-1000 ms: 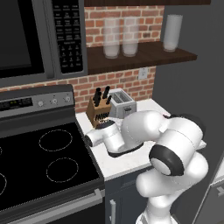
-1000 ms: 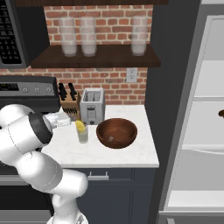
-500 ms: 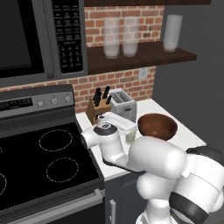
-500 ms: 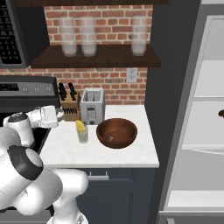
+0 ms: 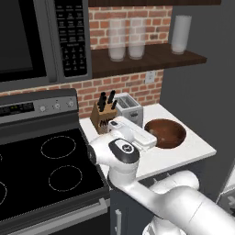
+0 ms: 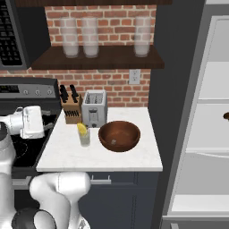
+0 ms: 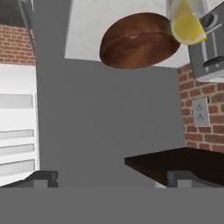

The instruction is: Grab a lemon wedge from the fridge and one ice cube from the ice bowl, and put them in the glass of lemonade.

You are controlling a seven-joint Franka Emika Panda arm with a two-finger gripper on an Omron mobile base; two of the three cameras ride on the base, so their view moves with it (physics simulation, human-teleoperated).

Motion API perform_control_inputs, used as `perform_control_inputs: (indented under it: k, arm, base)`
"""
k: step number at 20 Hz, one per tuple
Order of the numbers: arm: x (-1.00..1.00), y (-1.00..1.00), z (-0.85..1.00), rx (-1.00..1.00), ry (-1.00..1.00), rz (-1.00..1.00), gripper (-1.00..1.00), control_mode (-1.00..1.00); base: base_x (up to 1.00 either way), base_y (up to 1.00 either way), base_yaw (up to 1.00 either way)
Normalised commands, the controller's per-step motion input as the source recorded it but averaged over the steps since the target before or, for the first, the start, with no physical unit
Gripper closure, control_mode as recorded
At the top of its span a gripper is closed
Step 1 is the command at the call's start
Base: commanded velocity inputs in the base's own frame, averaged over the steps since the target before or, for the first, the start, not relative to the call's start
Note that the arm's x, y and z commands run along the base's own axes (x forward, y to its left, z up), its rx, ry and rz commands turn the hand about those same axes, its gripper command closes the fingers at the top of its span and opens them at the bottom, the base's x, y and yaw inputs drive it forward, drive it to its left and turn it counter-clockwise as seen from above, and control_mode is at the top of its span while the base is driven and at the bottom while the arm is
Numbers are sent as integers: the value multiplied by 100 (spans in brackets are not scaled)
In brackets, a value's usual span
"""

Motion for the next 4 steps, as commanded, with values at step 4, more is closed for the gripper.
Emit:
perform_control_inputs:
  k: [4]
  arm:
    - [-100,0,24,7,-5,3,-100,-100]
  base:
    - [0,0,0]
